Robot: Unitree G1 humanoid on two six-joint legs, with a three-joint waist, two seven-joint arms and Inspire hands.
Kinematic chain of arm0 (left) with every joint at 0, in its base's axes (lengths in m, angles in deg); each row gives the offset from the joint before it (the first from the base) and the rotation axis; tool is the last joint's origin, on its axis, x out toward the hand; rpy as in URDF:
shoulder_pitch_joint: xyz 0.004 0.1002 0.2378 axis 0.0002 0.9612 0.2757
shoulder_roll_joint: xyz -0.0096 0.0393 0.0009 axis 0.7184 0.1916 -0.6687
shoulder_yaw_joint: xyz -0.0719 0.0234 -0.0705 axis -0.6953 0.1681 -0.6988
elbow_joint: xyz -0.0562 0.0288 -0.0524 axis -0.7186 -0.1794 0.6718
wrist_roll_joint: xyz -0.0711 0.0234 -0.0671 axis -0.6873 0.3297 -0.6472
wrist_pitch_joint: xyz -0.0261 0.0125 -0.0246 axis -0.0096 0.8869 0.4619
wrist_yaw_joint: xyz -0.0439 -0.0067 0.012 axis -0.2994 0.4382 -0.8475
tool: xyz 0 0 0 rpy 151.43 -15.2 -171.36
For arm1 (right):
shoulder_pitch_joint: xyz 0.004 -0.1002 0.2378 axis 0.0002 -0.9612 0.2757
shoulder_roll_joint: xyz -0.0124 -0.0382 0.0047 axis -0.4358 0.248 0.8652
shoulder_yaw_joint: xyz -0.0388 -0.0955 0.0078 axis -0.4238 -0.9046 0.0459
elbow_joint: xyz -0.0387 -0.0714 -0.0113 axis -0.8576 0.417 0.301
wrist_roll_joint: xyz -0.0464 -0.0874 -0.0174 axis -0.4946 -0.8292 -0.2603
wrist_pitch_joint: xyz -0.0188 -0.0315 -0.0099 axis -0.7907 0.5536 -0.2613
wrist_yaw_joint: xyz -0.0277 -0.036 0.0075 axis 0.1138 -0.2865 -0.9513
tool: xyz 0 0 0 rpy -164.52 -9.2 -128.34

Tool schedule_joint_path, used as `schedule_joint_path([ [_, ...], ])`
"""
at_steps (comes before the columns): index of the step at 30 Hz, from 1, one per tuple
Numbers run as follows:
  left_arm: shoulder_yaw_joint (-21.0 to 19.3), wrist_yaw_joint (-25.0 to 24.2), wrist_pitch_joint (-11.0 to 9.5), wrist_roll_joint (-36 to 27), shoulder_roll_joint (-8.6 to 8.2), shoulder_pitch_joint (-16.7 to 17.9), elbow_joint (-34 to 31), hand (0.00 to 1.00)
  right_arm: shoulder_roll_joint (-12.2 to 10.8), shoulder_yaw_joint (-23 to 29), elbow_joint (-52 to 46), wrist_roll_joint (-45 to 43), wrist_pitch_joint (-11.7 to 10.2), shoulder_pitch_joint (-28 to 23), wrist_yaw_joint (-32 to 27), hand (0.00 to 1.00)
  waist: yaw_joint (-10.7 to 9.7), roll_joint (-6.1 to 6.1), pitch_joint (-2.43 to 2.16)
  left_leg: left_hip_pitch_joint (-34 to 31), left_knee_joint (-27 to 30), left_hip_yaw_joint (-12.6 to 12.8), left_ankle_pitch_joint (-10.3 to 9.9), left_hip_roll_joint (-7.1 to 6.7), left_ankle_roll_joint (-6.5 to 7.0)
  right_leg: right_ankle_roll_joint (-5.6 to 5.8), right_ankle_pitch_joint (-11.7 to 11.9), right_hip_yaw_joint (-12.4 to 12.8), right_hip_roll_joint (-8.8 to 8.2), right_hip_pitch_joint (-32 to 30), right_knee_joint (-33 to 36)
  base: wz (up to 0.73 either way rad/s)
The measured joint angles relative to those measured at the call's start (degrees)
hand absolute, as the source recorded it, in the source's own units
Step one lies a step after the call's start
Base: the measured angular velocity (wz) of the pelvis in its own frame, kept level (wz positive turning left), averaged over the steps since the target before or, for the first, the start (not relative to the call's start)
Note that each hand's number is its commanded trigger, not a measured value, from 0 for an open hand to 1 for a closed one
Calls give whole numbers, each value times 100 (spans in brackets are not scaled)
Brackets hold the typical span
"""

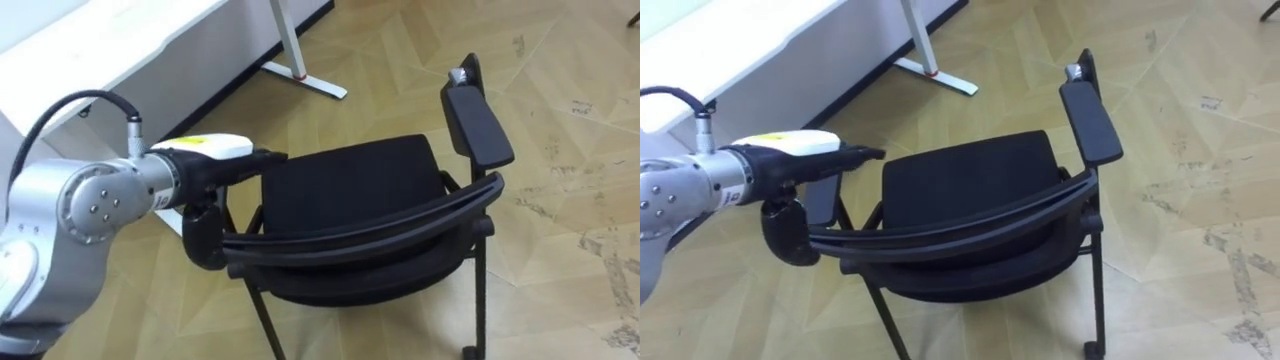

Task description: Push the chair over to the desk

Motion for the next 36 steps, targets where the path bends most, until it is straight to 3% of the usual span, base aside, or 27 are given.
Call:
schedule_joint_path([
  [4, 139, 0, 11, -188, -48, 2, 43, 0, 4, -42, -4, -11, 0, 3, -4, 0, 5, -40, 31, -25, 0, 14, -6, -2, 10, 4, 2, 26, -1, -35, -11, -1],
  [7, 142, 0, 30, -233, -183, 3, 44, 0, 4, -42, -8, -37, -1, 21, -1, 0, 3, -24, 22, -21, 0, 42, -13, -2, 14, 12, 6, 79, -1, -45, -18, -6],
  [13, 144, 56, 27, -234, -188, 3, 44, 0, 27, -42, -25, -21, -6, 47, -2, 0, -20, 27, -14, 3, -20, 45, -13, -3, 13, 13, 6, 111, 0, -45, -4, 0],
  [19, 143, 103, 39, -223, -264, 5, 53, 0, 30, -28, -215, -31, 58, 33, 0, 0, -20, 7, 0, 9, -12, 46, -13, -3, 13, 14, 8, 127, 0, -44, 12, 0],
  [24, 142, 242, 42, -218, -455, 171, 432, 0, 7, 45, -233, -128, 62, 18, -65, 0, -44, -21, 19, 47, -16, 55, -12, 0, 13, 15, 8, 126, 7, -9, 6, 0],
  [28, 142, 509, 46, -202, -740, 224, 904, 0, -3, 73, -236, -147, 101, 12, -124, 0, -121, -75, 38, -21, -11, 36, -12, -9, 14, 16, 7, 143, 7, -63, -9, 0],
  [32, 142, 798, 39, -198, -912, 229, 1088, 0, -59, 87, -238, -148, 110, 10, -118, 0, -173, -152, 19, -35, -22, 46, -12, -8, 14, 15, 7, 188, 8, -94, -15, -4],
  [36, 141, 1118, 0, -55, -1118, 231, 1512, 0, -85, 89, -286, -167, 113, -2, -127, 0, -171, -155, 8, -8, -43, 78, -12, -3, 14, 15, 8, 269, 10, -108, -2, -10],
])
